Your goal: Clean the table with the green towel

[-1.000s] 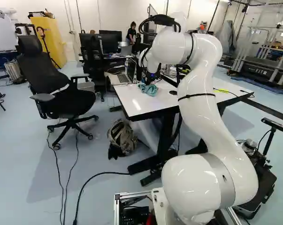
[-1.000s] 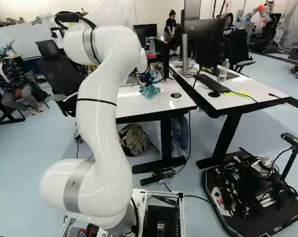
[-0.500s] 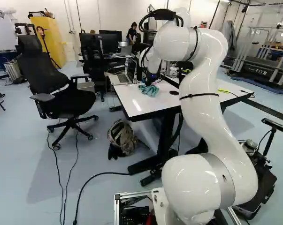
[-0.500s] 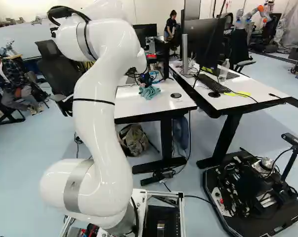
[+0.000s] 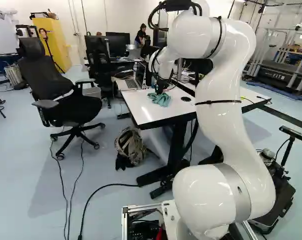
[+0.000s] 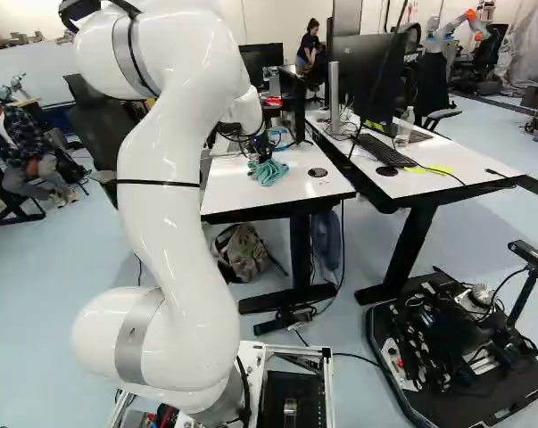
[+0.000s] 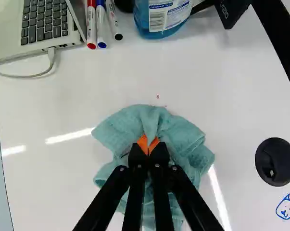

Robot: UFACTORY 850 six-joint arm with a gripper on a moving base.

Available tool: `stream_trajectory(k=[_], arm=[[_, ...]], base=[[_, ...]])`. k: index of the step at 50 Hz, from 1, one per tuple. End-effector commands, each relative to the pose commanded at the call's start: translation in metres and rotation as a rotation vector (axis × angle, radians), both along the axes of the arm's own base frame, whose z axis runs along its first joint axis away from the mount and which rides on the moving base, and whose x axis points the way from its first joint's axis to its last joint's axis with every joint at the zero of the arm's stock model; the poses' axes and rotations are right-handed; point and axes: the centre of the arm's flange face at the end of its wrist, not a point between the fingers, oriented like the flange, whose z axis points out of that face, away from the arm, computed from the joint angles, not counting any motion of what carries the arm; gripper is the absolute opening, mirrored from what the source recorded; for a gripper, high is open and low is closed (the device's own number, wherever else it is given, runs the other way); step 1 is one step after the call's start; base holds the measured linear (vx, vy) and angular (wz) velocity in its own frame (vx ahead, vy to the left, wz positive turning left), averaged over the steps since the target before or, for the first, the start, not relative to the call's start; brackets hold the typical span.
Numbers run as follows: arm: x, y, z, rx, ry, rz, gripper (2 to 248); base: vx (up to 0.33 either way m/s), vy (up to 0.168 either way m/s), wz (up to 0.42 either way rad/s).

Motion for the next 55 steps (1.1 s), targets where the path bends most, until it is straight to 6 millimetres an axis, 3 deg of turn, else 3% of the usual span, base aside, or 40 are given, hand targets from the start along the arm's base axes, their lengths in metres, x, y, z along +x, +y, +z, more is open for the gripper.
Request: stream_trajectory(k=[21,40,55], arm=[[0.002,-0.005,0.000,0.000,-0.002,-0.007,22],[0.030,-0.024,-0.003,-0.001,-0.031,-0.033,22],[0.055,-0.020,-0.005,-0.002,-0.058,-0.025,22]], base=[[0.000,0.000,0.000],[0.000,0.000,0.000],[0.000,0.000,0.000]])
